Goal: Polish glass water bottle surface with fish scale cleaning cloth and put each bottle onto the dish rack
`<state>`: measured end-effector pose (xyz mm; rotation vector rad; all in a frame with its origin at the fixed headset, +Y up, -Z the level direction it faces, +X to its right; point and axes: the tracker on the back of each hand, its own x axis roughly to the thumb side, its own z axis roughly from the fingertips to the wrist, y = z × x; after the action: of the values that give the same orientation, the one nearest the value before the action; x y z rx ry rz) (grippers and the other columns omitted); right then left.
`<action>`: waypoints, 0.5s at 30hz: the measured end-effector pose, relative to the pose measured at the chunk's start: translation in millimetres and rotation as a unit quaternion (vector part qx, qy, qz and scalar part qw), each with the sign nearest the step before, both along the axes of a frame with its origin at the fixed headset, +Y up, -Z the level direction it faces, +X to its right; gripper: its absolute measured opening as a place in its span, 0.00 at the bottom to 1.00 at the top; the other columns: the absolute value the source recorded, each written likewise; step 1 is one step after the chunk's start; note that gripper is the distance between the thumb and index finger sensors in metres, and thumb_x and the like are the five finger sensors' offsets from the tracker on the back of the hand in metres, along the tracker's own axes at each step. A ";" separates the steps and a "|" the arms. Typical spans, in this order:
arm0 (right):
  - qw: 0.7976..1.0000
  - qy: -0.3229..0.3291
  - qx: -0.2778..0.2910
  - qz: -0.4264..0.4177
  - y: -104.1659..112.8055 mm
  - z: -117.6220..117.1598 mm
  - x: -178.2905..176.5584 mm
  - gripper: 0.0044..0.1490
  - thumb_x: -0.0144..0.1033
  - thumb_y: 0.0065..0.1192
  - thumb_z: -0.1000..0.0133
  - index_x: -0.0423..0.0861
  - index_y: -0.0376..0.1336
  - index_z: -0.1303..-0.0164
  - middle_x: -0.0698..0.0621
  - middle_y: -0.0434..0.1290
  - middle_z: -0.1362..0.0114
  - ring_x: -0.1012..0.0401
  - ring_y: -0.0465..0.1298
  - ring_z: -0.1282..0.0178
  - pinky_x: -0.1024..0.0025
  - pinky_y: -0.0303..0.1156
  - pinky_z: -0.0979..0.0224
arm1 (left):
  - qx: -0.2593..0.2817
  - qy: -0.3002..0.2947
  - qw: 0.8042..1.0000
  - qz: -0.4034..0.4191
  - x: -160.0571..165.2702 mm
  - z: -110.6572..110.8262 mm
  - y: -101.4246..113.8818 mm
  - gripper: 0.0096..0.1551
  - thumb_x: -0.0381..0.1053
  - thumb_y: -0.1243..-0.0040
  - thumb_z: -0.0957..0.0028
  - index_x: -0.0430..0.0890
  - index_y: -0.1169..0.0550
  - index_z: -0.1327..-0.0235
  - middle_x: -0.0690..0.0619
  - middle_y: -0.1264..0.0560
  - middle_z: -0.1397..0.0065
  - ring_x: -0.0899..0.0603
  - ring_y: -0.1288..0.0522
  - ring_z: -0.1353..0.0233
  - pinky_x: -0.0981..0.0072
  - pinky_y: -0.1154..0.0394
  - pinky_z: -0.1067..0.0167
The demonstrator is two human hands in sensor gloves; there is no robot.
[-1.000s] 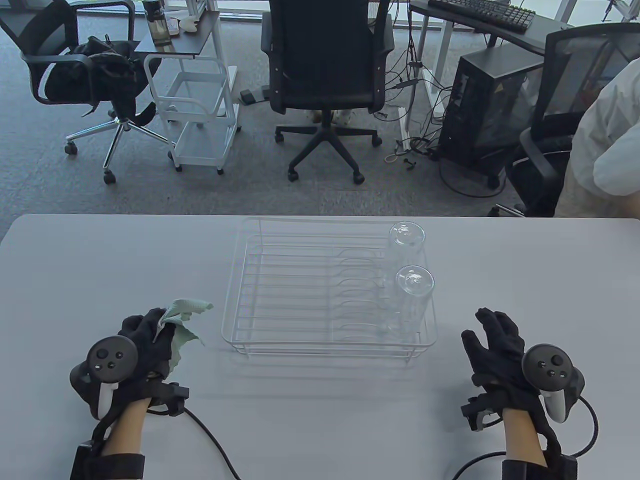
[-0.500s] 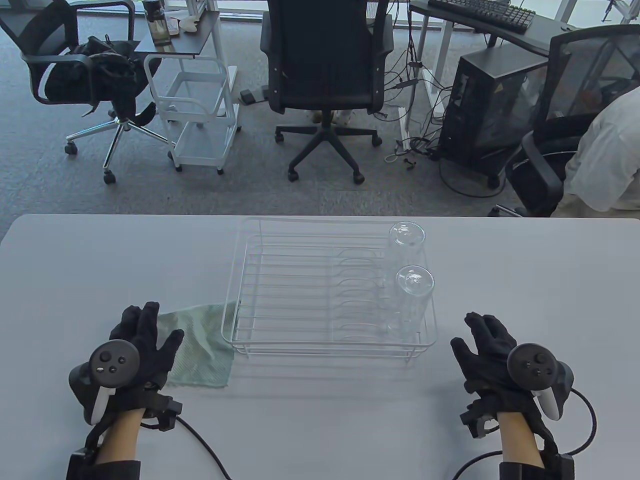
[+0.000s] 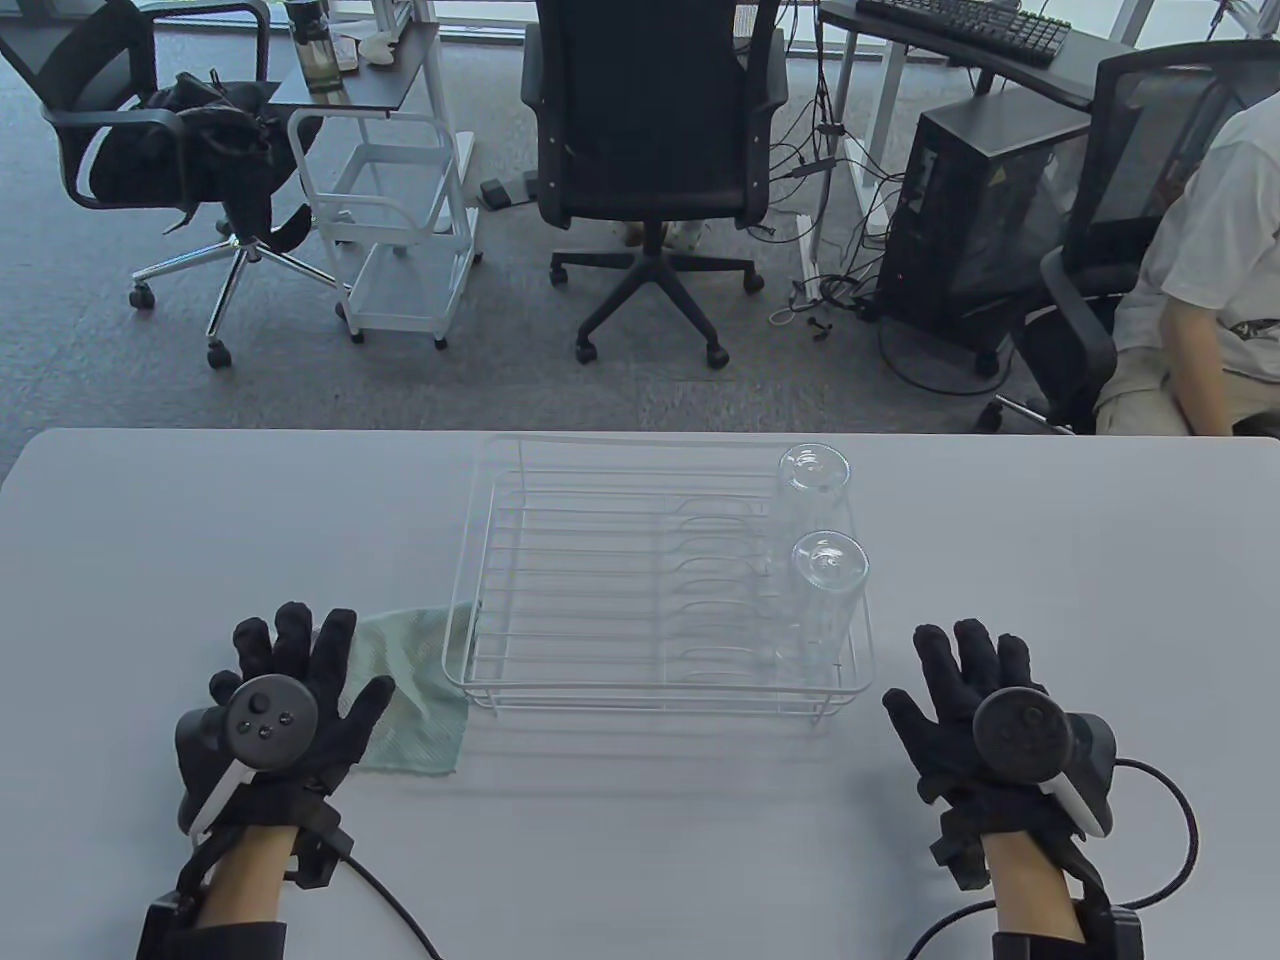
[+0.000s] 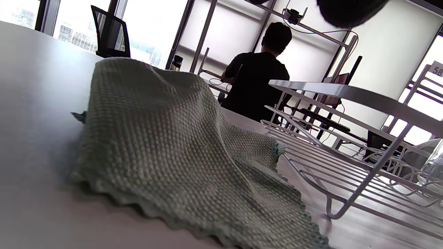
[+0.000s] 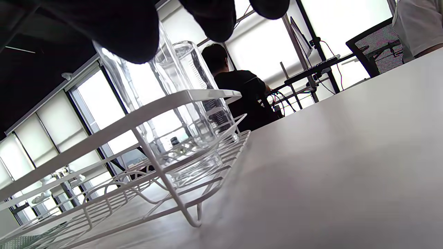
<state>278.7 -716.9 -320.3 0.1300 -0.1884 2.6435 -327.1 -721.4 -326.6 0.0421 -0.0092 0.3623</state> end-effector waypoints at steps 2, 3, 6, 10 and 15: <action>0.999 -0.014 -0.003 0.042 1.6 0.8 -5.2 0.49 0.60 0.54 0.39 0.45 0.49 0.13 0.39 0.41 0.11 0.27 0.35 0.19 0.18 0.38 0.34 | -0.005 -0.002 1.000 -0.008 1.5 -1.0 -1.0 0.48 0.76 0.57 0.36 0.60 0.54 0.08 0.44 0.65 0.04 0.24 0.72 0.12 0.16 0.65 0.30; 0.994 -0.013 -0.010 0.105 2.6 1.1 -7.8 0.49 0.61 0.52 0.39 0.46 0.48 0.13 0.40 0.41 0.11 0.27 0.35 0.19 0.18 0.38 0.34 | -0.008 -0.002 1.000 -0.010 2.0 -2.1 -2.0 0.48 0.76 0.57 0.36 0.60 0.55 0.08 0.44 0.66 0.04 0.24 0.72 0.12 0.16 0.65 0.30; 0.986 -0.007 -0.019 0.167 2.6 3.0 -15.2 0.50 0.65 0.46 0.38 0.47 0.45 0.12 0.41 0.38 0.10 0.28 0.32 0.19 0.18 0.36 0.35 | -0.024 -0.005 0.999 -0.033 7.1 -4.7 -5.9 0.48 0.76 0.58 0.36 0.60 0.56 0.08 0.45 0.68 0.04 0.25 0.76 0.13 0.16 0.69 0.32; 0.987 -0.003 -0.044 0.157 -0.6 1.7 -21.0 0.50 0.65 0.44 0.38 0.48 0.43 0.11 0.42 0.34 0.10 0.30 0.26 0.19 0.18 0.29 0.36 | -0.034 -0.013 0.995 -0.089 16.3 -4.5 -7.0 0.48 0.76 0.60 0.36 0.61 0.58 0.08 0.46 0.71 0.05 0.27 0.80 0.14 0.17 0.73 0.34; 0.983 -0.001 -0.067 0.171 -8.3 -2.3 -22.1 0.51 0.65 0.42 0.38 0.48 0.41 0.11 0.42 0.33 0.10 0.30 0.24 0.20 0.18 0.26 0.37 | -0.034 -0.013 0.991 -0.125 21.2 -5.0 -8.4 0.48 0.76 0.60 0.36 0.61 0.58 0.08 0.46 0.72 0.05 0.27 0.80 0.15 0.17 0.74 0.34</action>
<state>256.6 -725.2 -322.6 0.1234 0.0132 2.9875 -305.9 -729.8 -331.6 -0.0308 -0.0278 0.1116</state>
